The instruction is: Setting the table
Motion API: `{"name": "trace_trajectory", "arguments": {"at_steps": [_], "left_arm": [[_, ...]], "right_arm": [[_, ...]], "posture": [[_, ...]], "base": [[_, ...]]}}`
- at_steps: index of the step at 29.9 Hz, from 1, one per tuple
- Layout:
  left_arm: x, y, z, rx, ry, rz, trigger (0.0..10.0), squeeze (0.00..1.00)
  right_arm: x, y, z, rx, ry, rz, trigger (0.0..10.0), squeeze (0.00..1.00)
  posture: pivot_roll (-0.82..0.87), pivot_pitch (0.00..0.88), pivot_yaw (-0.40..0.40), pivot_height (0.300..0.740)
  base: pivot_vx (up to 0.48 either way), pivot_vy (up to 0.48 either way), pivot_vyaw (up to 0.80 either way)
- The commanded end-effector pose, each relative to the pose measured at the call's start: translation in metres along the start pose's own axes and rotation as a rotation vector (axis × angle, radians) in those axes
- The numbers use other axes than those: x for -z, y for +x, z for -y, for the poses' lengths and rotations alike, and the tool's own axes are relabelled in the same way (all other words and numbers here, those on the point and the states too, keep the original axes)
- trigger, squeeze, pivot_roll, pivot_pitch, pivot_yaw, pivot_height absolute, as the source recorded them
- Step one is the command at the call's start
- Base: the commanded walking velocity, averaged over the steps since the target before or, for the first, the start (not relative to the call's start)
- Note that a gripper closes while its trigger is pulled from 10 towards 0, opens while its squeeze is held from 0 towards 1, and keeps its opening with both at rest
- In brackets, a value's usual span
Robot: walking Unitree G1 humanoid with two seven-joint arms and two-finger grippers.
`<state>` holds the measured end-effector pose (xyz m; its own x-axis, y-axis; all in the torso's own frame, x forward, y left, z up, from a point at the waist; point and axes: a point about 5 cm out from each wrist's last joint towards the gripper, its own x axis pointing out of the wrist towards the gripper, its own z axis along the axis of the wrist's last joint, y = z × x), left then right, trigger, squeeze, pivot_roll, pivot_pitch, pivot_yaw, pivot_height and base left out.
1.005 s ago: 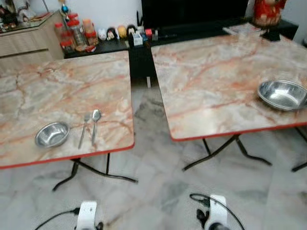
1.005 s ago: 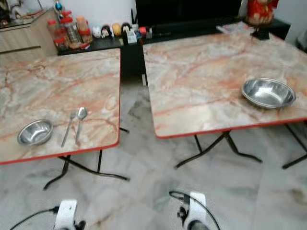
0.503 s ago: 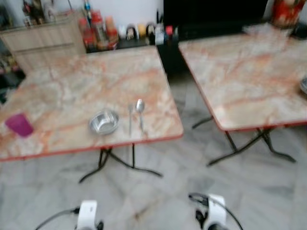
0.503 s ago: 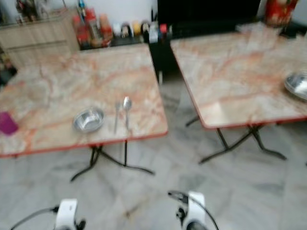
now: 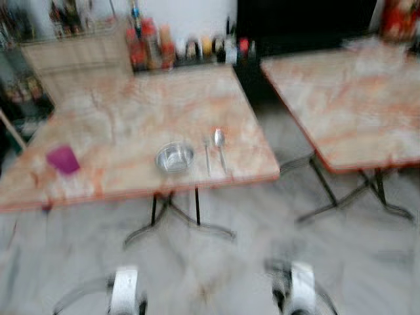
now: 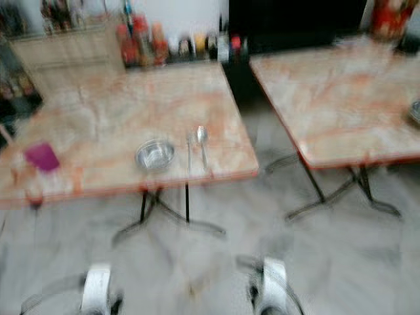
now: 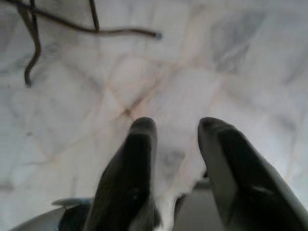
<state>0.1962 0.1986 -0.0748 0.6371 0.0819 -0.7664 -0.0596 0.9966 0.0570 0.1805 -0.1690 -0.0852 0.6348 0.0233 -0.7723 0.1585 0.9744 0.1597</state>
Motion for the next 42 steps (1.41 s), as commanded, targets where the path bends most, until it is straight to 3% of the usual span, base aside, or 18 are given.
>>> {"name": "trace_trajectory", "arguments": {"at_steps": [1,13,42], "left_arm": [[0.0009,-0.0004,-0.0023,-0.009,-0.009,0.001,10.0,0.00],[0.0005,-0.0003,-0.0009,-0.005,-0.014,0.003,10.0,0.00],[0.0060,-0.0016,-0.0002,0.011,0.004,-0.005,10.0,0.00]], "right_arm": [[-0.0071,0.0015,0.0001,0.002,0.002,0.018,10.0,0.00],[-0.0076,0.0018,-0.0011,-0.007,-0.039,0.014,10.0,0.00],[-0.0055,0.0011,0.0009,0.000,-0.026,0.010,10.0,0.00]], "posture": [[-0.15,0.000,0.084,0.740],[-0.15,0.000,0.080,0.740],[-0.15,0.000,0.083,0.740]], "base": [[0.319,0.000,0.00],[0.240,0.000,0.00],[0.242,0.000,0.00]]}}
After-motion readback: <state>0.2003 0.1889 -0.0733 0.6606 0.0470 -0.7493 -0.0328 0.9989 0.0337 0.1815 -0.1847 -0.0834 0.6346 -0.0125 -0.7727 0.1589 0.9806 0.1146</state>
